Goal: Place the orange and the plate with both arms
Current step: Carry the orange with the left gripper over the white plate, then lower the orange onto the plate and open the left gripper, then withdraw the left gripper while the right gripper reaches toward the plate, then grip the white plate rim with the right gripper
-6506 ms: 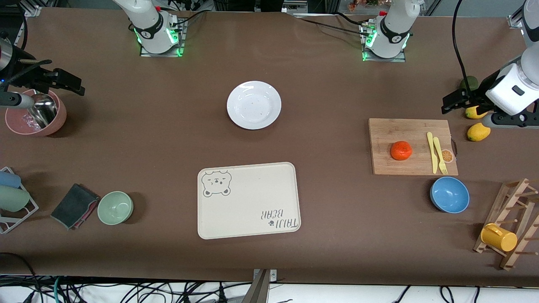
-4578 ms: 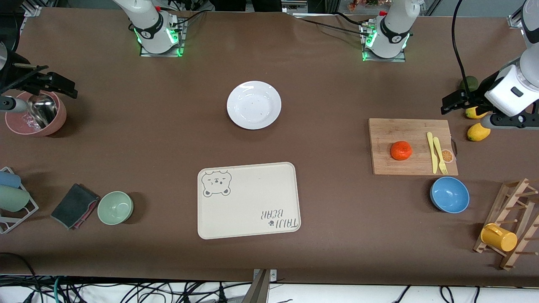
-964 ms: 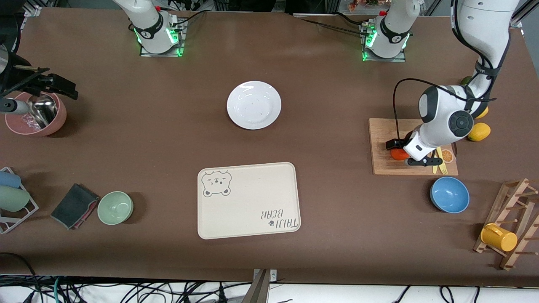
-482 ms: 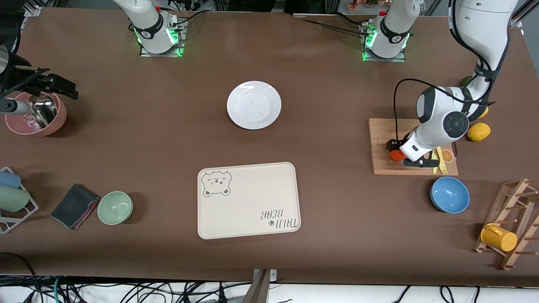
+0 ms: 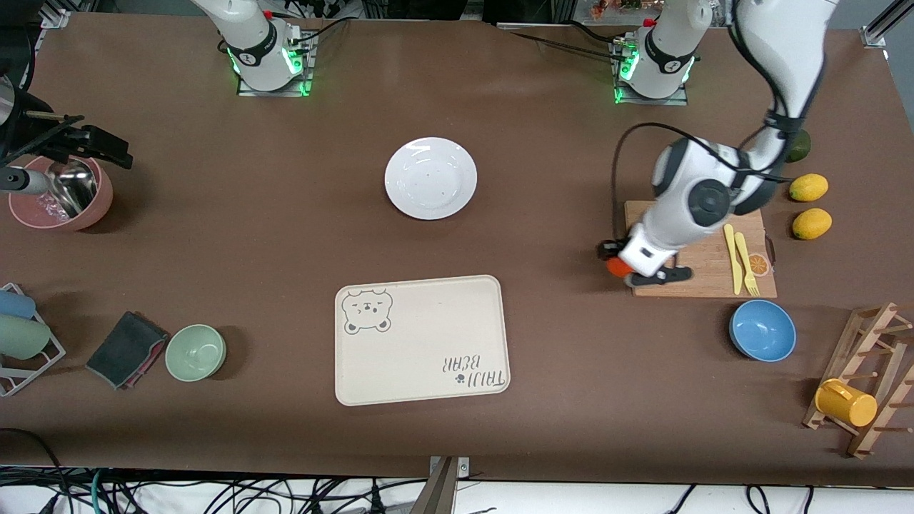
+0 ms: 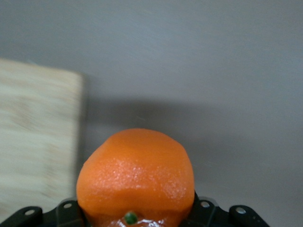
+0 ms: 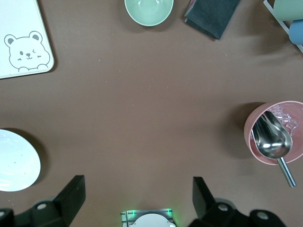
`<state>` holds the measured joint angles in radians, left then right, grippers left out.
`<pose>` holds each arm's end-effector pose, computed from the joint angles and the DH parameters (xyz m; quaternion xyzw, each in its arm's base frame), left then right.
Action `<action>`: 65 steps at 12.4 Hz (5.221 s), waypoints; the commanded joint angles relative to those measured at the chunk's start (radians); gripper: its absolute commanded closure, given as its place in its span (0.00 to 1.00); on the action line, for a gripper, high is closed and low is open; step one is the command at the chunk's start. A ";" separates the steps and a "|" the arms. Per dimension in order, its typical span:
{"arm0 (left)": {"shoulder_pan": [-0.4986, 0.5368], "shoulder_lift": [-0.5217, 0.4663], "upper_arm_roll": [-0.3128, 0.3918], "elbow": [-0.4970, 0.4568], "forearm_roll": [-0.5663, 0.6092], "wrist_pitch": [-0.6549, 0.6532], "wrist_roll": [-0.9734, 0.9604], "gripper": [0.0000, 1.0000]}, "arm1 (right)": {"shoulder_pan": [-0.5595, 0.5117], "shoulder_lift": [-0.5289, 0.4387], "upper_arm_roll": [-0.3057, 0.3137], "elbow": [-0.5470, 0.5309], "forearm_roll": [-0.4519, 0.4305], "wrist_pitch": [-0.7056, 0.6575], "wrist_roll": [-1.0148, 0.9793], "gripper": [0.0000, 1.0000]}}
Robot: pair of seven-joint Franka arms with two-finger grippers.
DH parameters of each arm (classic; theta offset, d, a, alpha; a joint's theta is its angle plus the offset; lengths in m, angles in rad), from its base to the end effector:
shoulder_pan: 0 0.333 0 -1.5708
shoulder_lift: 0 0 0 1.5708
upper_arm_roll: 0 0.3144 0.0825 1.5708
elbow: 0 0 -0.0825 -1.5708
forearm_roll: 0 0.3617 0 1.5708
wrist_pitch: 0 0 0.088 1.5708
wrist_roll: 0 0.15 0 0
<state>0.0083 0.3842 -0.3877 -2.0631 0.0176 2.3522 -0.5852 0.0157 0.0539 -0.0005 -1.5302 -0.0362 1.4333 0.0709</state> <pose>0.5255 -0.2094 0.2264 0.9916 0.1064 -0.0597 0.0426 0.5266 0.0022 0.5588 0.9966 -0.0289 -0.0745 0.0213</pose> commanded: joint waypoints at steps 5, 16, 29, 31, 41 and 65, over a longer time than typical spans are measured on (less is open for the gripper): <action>-0.316 0.190 -0.161 0.245 0.021 -0.014 -0.572 1.00 | 0.003 0.007 -0.001 0.027 -0.008 -0.017 -0.008 0.00; -0.700 0.389 0.010 0.437 0.036 -0.014 -0.797 0.84 | -0.002 0.007 -0.003 0.025 0.004 -0.017 -0.008 0.00; -0.379 0.233 0.024 0.552 -0.025 -0.444 -0.491 0.00 | -0.022 0.018 -0.006 0.018 0.001 -0.030 0.001 0.00; -0.253 0.211 0.023 0.552 -0.025 -0.511 -0.335 0.00 | -0.010 0.053 0.000 0.019 -0.010 -0.036 -0.014 0.00; 0.258 0.075 0.039 0.552 -0.005 -0.698 0.385 0.00 | 0.030 0.058 0.013 -0.097 0.211 0.048 -0.158 0.00; -0.079 -0.341 0.504 0.376 -0.061 -0.650 0.545 0.00 | 0.026 0.356 0.447 -0.852 1.599 1.012 -1.130 0.08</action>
<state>-0.0704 0.0468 0.1086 -1.6920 -0.0192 1.6906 -0.0696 0.0524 0.4062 0.4220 -2.3588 1.4870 2.4173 -0.9741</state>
